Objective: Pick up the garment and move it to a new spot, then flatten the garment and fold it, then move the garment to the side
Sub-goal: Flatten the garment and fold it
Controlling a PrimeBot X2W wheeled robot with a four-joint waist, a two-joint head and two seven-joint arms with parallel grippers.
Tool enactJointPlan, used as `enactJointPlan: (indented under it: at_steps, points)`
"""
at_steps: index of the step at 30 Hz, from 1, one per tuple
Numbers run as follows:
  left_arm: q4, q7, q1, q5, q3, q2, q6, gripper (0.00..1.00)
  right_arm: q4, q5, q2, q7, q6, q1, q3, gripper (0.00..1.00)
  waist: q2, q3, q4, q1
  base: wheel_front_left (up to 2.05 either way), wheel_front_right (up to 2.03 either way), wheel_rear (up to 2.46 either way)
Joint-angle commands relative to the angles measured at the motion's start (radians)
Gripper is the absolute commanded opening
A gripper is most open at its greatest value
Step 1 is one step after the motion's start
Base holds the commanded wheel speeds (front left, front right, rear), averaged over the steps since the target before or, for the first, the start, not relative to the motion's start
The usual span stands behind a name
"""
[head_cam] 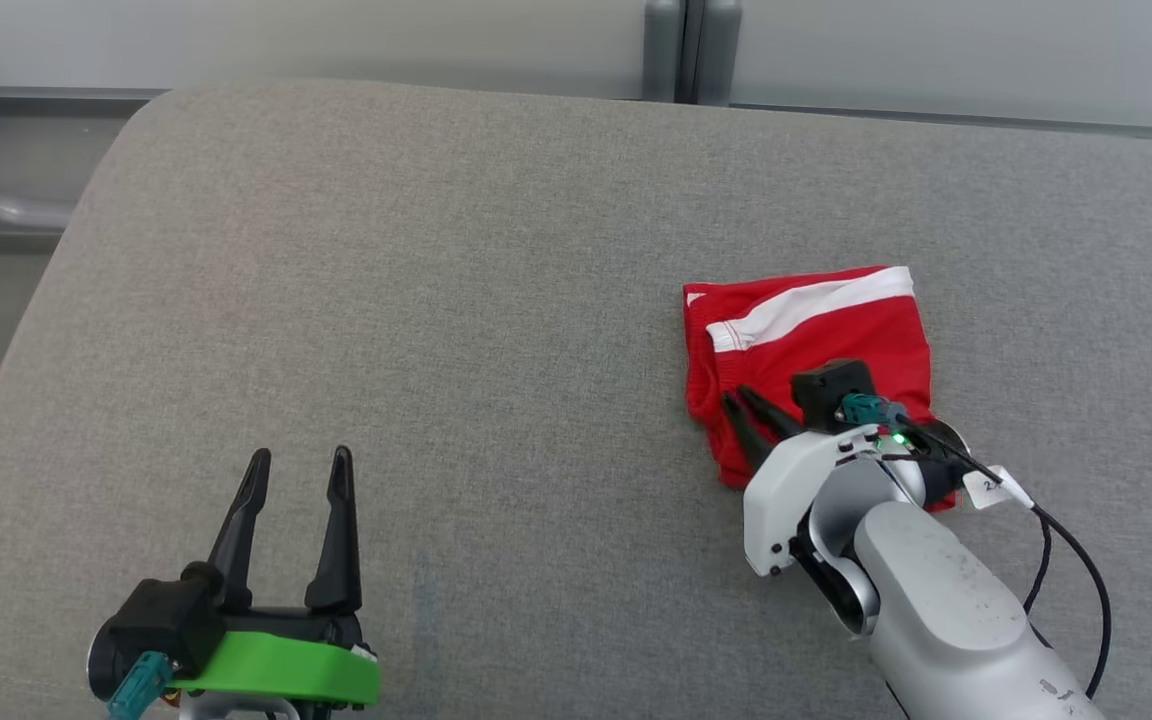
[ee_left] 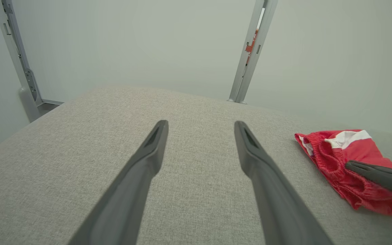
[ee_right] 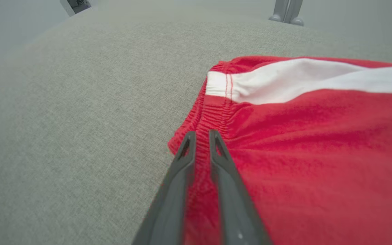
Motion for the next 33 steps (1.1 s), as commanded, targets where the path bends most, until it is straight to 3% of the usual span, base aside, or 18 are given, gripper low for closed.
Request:
enactJointPlan:
  at_steps: [1,7,15,25,33]
  points:
    - [-0.001,0.000,0.006,0.015,0.009,0.002,-0.003,1.00,-0.007,0.015,-0.005,-0.019,-0.002,0.000,-0.006,1.00,0.0000,-0.016,-0.016,0.0000,0.00,0.00,0.00]
    - [-0.004,0.000,0.034,0.014,0.038,0.002,-0.003,1.00,-0.068,0.049,-0.005,-0.120,-0.002,0.062,-0.053,1.00,0.0000,-0.059,-0.068,0.0000,0.00,0.00,0.00]
    - [0.001,0.000,0.057,0.015,0.086,0.002,-0.003,1.00,-0.198,-0.030,-0.004,-0.236,-0.002,0.193,-0.190,1.00,0.0000,-0.109,-0.158,0.0000,0.00,0.00,0.00]
    - [0.039,0.000,0.048,0.020,0.115,0.002,-0.003,1.00,-0.302,-0.123,-0.004,-0.263,-0.002,0.315,-0.376,1.00,0.0000,-0.145,-0.235,0.0000,0.00,0.00,0.00]
    - [0.078,0.000,0.034,0.031,0.099,0.002,-0.003,1.00,-0.301,-0.094,-0.022,-0.264,-0.002,0.356,-0.382,1.00,0.0000,-0.154,-0.261,0.0000,0.00,0.00,0.00]
